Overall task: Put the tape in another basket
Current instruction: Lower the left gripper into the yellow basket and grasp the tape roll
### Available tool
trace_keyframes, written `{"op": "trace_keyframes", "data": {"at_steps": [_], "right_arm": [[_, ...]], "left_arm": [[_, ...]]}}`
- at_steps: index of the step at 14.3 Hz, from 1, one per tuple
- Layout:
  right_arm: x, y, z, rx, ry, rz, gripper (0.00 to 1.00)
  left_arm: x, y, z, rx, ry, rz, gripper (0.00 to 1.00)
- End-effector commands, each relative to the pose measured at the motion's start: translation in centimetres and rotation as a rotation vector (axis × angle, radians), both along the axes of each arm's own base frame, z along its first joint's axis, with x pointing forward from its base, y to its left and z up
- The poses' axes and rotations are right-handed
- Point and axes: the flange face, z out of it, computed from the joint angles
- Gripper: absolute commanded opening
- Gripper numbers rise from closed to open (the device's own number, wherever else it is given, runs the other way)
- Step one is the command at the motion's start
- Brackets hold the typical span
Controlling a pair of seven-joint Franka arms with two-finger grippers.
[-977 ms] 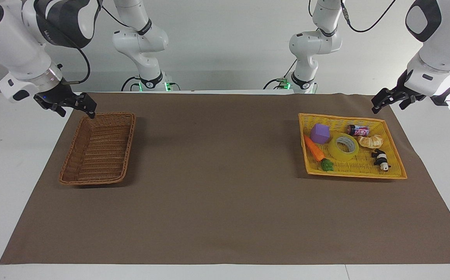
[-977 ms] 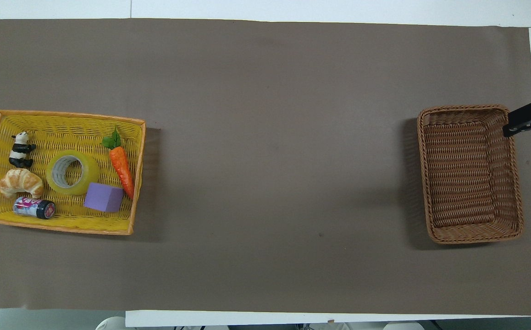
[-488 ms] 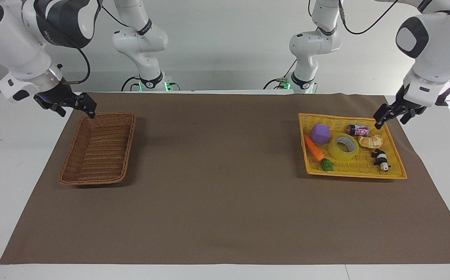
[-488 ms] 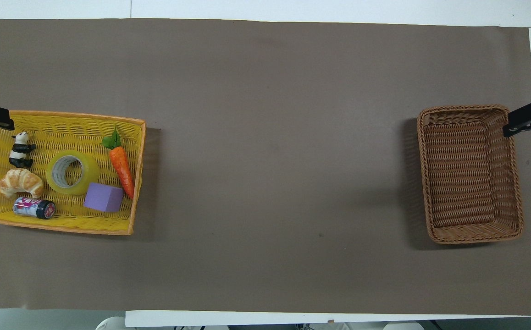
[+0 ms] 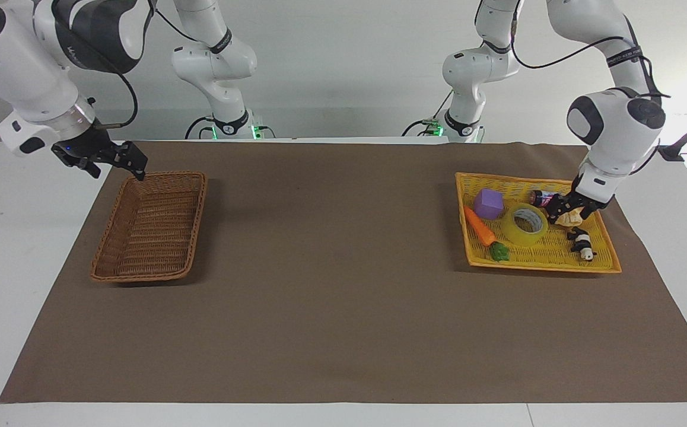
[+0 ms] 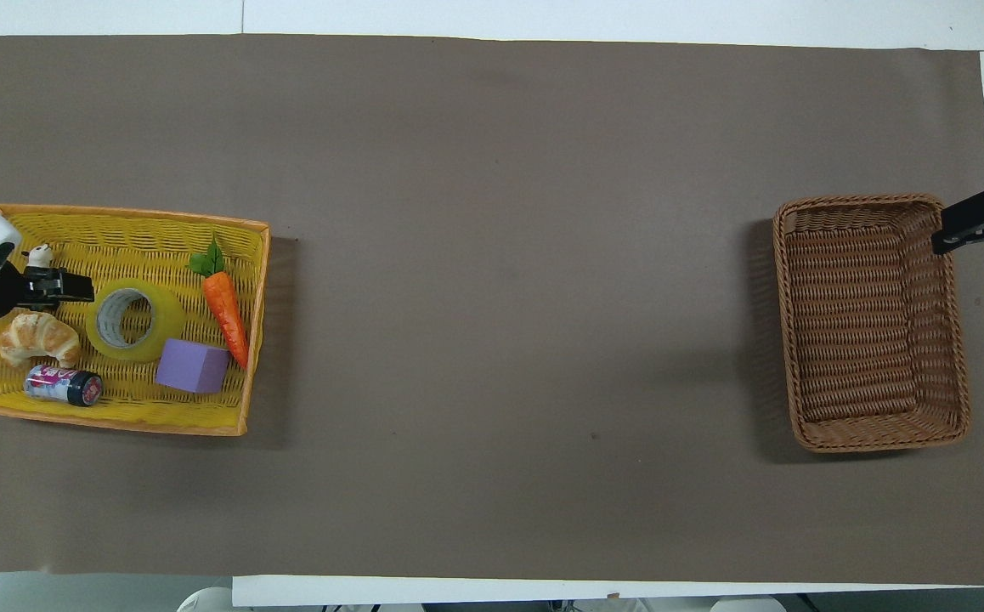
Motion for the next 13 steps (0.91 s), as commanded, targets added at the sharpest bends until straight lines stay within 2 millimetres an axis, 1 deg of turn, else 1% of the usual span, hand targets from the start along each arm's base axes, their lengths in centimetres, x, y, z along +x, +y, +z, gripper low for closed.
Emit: {"op": "trace_keyframes", "data": {"at_steps": [1,4,5,7,9,12,13], "right_arm": [[-0.6,0.0,0.1,0.000,-0.006,-0.006,0.99],[-0.6,0.0,0.1,0.000,-0.006,-0.006,0.99],[-0.6,0.0,0.1,0.000,-0.006,-0.004,0.99],[-0.7,0.0,0.1,0.000,-0.004,-0.006,0.99],[-0.6,0.0,0.1,0.000,-0.006,-0.006,0.99],[-0.6,0.0,0.1,0.000,-0.006,-0.006,0.99],[-0.7,0.0,0.1,0.000,-0.004,-0.006,0.99]], "left_arm": [[-0.9,-0.4,-0.1,0.006,-0.010,-0.013,0.46],[-0.8,-0.5,-0.6,0.003,-0.006,0.014,0.47],[-0.9,-0.8,-0.7,0.002,0.001,0.010,0.48],[-1.7,-1.8,-1.3,0.001,0.019,0.008,0.50],[-2.0,-2.3,-1.7,0.000,0.026,0.011,0.51],[-3.0,-2.3,-2.3,0.000,0.035,0.003,0.51],[-3.2,-2.3,-2.9,-0.001,0.049,0.006,0.51]]}}
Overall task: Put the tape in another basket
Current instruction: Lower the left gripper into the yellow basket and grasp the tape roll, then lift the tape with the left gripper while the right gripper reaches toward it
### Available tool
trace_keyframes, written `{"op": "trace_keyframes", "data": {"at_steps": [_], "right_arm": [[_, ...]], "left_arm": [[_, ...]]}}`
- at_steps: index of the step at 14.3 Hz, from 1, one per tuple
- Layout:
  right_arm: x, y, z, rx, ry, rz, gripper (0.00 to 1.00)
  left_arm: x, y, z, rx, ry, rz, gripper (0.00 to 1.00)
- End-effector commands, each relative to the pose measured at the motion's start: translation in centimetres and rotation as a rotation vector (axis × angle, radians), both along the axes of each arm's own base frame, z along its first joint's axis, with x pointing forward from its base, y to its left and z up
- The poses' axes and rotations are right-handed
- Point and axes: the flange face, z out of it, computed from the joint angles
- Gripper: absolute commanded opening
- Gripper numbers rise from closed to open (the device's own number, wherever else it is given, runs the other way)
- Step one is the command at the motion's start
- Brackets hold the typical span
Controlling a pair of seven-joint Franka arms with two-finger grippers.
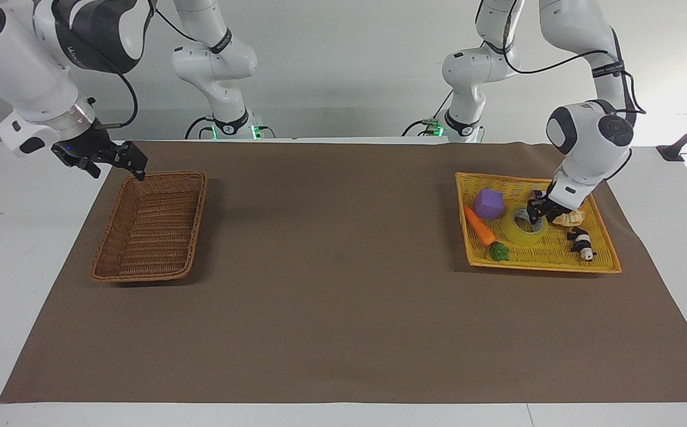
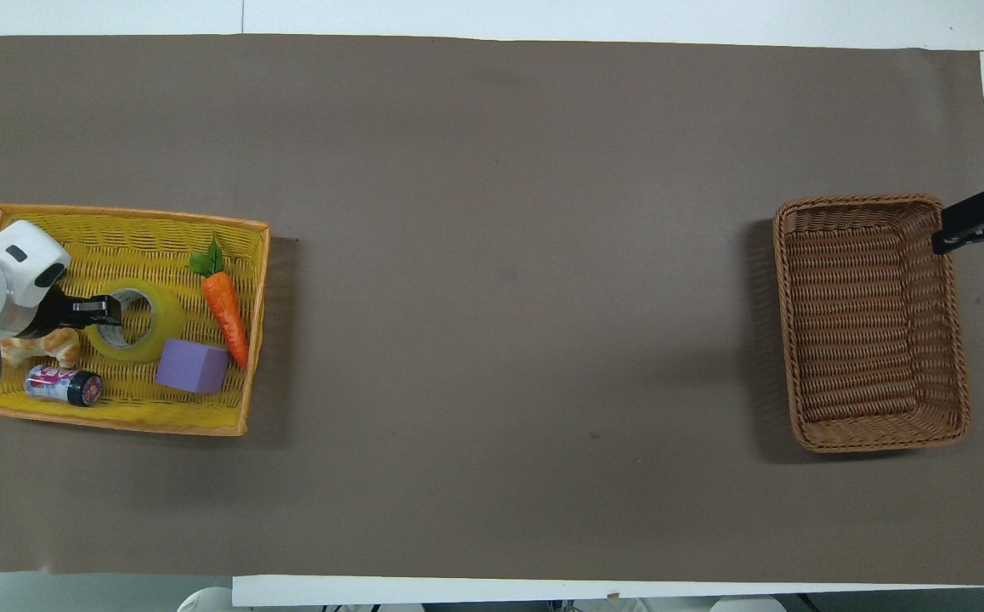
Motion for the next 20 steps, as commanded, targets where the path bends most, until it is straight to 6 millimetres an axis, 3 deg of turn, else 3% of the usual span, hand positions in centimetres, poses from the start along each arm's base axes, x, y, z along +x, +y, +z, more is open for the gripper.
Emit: {"op": "trace_keyframes", "data": {"at_steps": [1,6,7,8,10,12,14,16,18,20], "right_arm": [[-0.6,0.0,0.1,0.000,-0.006,-0.004,0.99],[-0.6,0.0,0.1,0.000,-0.006,-0.006,0.99],[-0.6,0.0,0.1,0.000,-0.006,-0.006,0.99],[-0.7,0.0,0.1,0.000,-0.004,-0.006,0.99],[-0.6,0.0,0.1,0.000,-0.006,-0.006,0.99],[-0.7,0.0,0.1,0.000,-0.004,-0.006,0.99],[-0.6,0.0,0.1,0.000,-0.006,-0.006,0.99],[-0.6,0.0,0.1,0.000,-0.006,-0.006,0.99],[-0.7,0.0,0.1,0.000,-0.004,-0.006,0.99],[-0.6,0.0,0.1,0.000,-0.006,-0.006,0.99]], "left_arm": [[-1.9,-0.3,-1.0,0.003,0.003,0.009,0.51],[-2.8,-0.4,-3.4,0.000,-0.029,0.009,0.48],[-2.8,-0.4,-3.5,0.000,-0.025,0.009,0.30],[-2.8,-0.4,-3.5,0.000,-0.023,0.009,0.04],[-2.6,0.2,-3.2,0.000,-0.021,0.009,0.00],[-0.8,0.0,-1.8,0.001,-0.003,0.008,0.00],[2.8,-1.1,3.0,0.003,0.007,0.004,0.00],[6.0,-3.8,9.2,0.006,0.033,-0.016,0.00],[7.7,-9.4,15.7,-0.027,0.050,-0.010,0.00],[6.8,-17.3,19.0,-0.081,0.023,0.038,0.00]]}}
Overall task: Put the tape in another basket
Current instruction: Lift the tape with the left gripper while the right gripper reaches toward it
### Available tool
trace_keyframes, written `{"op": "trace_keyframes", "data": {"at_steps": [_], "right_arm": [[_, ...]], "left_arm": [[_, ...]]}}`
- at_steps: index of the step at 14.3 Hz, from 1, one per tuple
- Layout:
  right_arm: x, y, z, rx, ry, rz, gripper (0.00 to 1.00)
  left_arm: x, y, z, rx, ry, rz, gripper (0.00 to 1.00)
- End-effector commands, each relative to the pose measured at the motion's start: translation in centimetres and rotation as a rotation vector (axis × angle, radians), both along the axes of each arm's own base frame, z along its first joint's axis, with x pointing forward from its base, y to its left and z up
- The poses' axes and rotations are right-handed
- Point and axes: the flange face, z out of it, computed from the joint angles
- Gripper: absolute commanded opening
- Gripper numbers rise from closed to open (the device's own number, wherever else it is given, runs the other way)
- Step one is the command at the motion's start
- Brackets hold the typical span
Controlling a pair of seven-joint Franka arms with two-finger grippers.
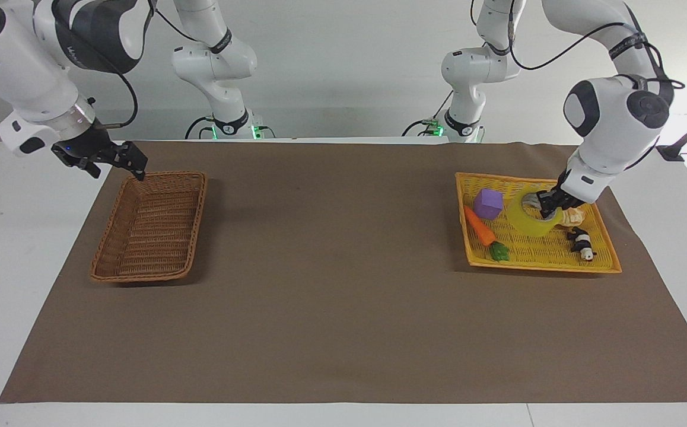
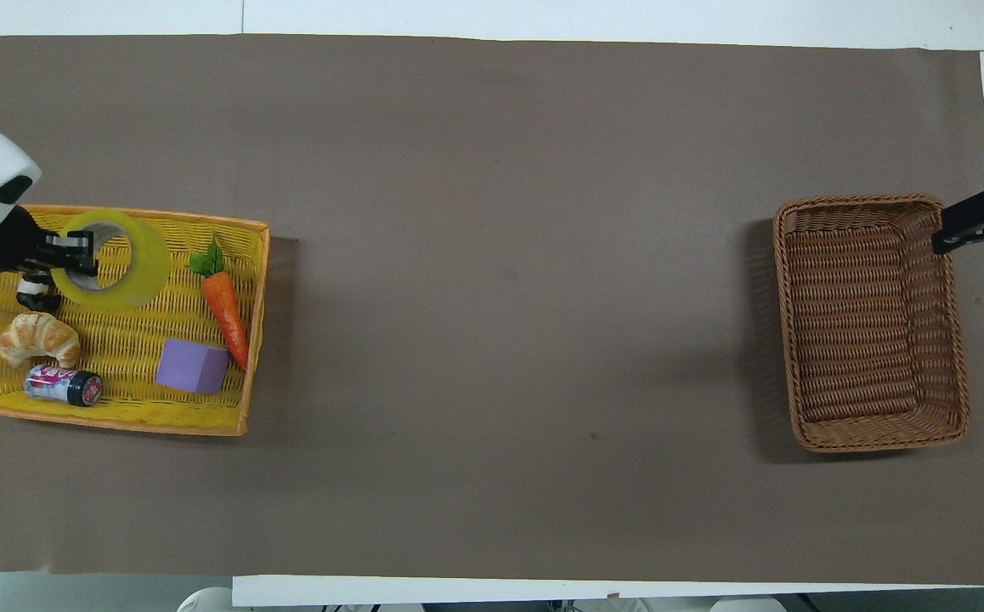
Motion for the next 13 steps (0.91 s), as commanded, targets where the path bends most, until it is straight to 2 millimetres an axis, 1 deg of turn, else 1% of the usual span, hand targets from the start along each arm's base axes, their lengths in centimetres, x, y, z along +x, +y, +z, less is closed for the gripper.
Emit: {"op": "trace_keyframes", "data": {"at_steps": [1,2,3,4,5,6,7,8,9,10,11,13], "right_arm": [[-0.7,0.0,0.1,0.000,-0.004,-0.006,0.99],[-0.6,0.0,0.1,0.000,-0.006,-0.004,0.99],[-1.0,-0.9,0.5,0.000,-0.012,-0.021,0.99],[-1.6,-2.2,1.4,0.001,-0.029,-0.044,0.99],[-1.8,-2.5,1.6,0.004,-0.032,-0.044,0.99],[-2.1,-2.1,1.0,0.011,-0.013,-0.018,0.99],[-2.7,-1.7,0.5,0.027,0.005,0.023,0.99],[-2.9,-0.6,-0.1,0.081,0.005,0.089,0.99],[-2.7,0.8,-0.3,0.228,-0.023,0.100,0.99],[-2.6,1.9,-0.3,0.321,-0.040,0.090,0.99],[-2.5,2.8,-0.5,0.400,-0.051,0.092,0.99],[-1.6,5.7,-0.9,0.596,-0.102,0.126,0.99]], "left_arm": [[-0.7,-12.3,3.8,-0.075,-0.007,0.071,0.00],[-1.9,-16.0,4.2,-0.119,0.001,0.096,0.00],[-3.3,-19.7,4.3,-0.167,0.002,0.089,0.00],[-4.9,-22.1,4.1,-0.177,0.018,0.069,0.00],[-6.1,-23.7,4.0,-0.175,0.031,0.044,0.00],[-7.1,-25.0,4.0,-0.176,0.043,0.019,0.01],[-7.7,-25.4,4.1,-0.192,0.053,0.017,0.04],[-7.8,-25.7,4.3,-0.217,0.069,0.026,0.10],[-7.8,-25.7,4.2,-0.232,0.079,0.033,0.11],[-7.8,-25.8,4.2,-0.234,0.079,0.034,0.08],[-7.9,-25.8,4.2,-0.235,0.081,0.030,0.00],[-7.7,-25.9,4.5,-0.251,0.074,0.029,0.00]]}}
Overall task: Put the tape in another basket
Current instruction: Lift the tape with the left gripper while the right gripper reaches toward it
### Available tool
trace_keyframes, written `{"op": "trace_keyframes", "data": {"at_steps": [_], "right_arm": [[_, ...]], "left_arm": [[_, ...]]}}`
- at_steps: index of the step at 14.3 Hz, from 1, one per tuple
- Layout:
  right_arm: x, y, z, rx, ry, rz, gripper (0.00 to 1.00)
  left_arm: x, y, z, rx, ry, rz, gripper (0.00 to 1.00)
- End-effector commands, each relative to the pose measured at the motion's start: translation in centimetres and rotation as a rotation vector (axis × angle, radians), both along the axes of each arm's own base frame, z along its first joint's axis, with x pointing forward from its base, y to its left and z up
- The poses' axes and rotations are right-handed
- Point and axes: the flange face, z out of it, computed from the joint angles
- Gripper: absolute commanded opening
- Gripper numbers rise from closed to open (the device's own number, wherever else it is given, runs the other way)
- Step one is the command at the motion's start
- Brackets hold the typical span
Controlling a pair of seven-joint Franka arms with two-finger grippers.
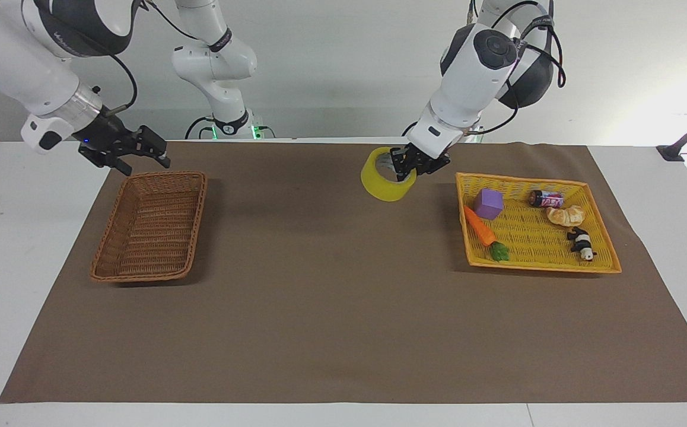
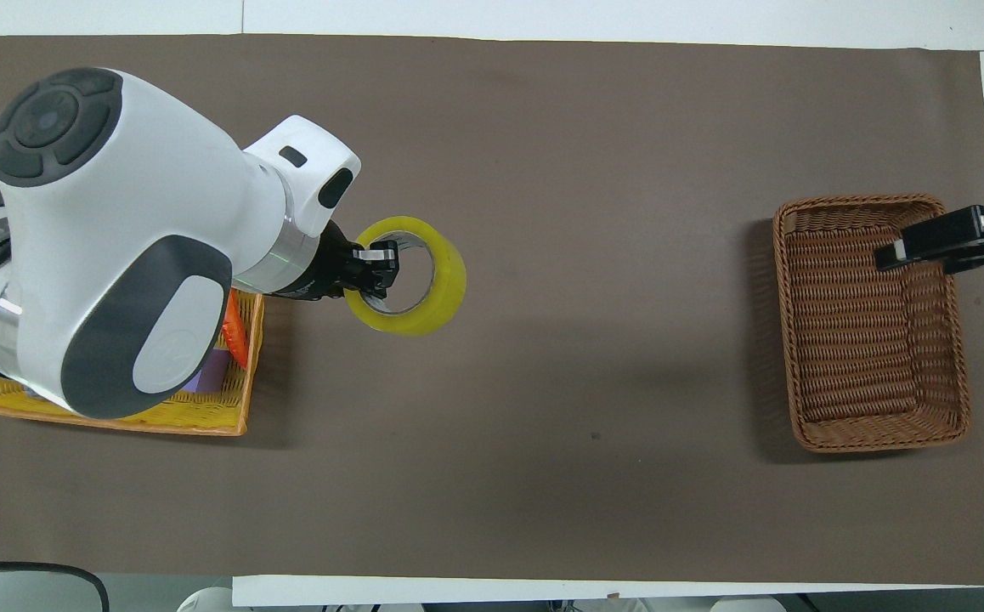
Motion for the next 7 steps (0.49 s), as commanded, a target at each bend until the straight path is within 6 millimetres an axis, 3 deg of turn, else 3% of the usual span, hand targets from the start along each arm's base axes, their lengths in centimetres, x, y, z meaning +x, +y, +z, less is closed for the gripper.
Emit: {"op": "trace_keyframes", "data": {"at_steps": [1,2,5,7], "right_arm": [[0.4,2.8,-1.1,0.236,-0.057,-0.001,0.99],[0.9,4.0,-2.0,0.299,-0.064,-0.022,0.99],[1.3,10.8,-4.9,0.520,-0.066,-0.115,0.99],[1.6,16.4,-4.9,0.552,-0.124,-0.144,0.99]], "left_arm": [[-0.1,0.1,0.8,-0.048,0.004,0.008,0.00],[-0.1,0.1,0.8,-0.050,0.008,0.013,0.00],[-0.3,0.1,0.9,-0.047,0.014,0.010,0.00],[-0.2,0.1,1.0,-0.051,0.006,0.008,0.00]]}}
